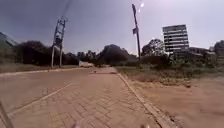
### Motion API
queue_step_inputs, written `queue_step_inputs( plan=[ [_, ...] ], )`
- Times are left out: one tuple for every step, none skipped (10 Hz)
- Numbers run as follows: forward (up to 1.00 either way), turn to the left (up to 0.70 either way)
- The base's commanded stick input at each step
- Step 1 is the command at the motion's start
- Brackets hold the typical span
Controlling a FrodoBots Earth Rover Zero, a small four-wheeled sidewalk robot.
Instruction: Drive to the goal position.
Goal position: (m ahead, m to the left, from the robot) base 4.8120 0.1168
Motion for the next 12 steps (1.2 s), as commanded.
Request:
queue_step_inputs(
  plan=[
    [0.30,0.00],
    [0.30,0.00],
    [0.30,0.00],
    [0.30,0.00],
    [0.30,0.00],
    [0.30,0.00],
    [0.30,0.00],
    [0.30,0.00],
    [0.30,0.00],
    [0.30,0.00],
    [0.30,0.00],
    [0.30,0.00]
  ],
)
